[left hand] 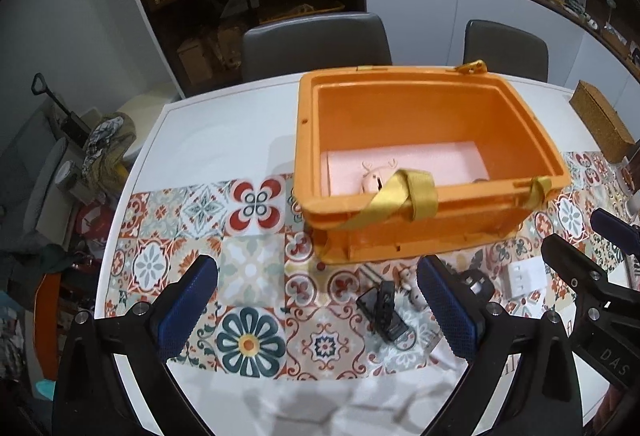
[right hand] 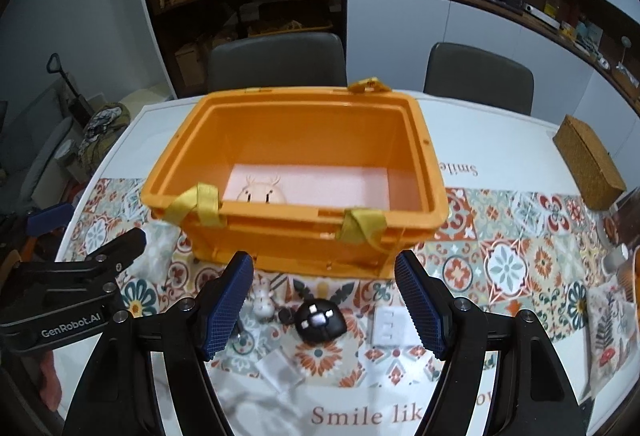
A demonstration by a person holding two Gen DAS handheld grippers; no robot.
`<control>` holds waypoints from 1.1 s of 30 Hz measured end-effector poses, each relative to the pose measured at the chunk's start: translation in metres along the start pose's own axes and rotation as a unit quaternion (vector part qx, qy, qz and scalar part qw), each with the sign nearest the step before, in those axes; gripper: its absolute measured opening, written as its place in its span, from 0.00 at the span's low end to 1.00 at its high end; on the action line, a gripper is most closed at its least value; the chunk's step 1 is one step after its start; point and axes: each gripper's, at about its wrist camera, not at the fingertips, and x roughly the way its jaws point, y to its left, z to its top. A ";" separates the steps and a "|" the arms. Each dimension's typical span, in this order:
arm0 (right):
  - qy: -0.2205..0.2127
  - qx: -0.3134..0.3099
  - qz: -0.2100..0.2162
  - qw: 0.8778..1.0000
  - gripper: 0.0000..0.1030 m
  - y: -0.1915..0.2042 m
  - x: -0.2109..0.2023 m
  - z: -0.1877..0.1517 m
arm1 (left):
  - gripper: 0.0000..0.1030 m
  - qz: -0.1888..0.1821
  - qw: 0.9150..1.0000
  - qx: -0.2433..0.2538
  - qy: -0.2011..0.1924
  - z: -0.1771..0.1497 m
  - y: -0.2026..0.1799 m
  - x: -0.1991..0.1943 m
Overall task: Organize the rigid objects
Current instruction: 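Withdraw both tools from the crate back toward the remaining items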
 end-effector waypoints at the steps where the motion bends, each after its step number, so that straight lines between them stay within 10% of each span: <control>1: 0.003 0.001 0.002 1.000 0.71 -0.001 0.001 -0.003 | 0.99 -0.001 1.000 -0.002 0.002 -0.002 0.000 0.000; 33: 0.091 -0.009 0.051 0.995 0.71 0.014 0.047 -0.081 | 0.99 -0.012 0.992 -0.051 0.115 -0.094 0.007 0.045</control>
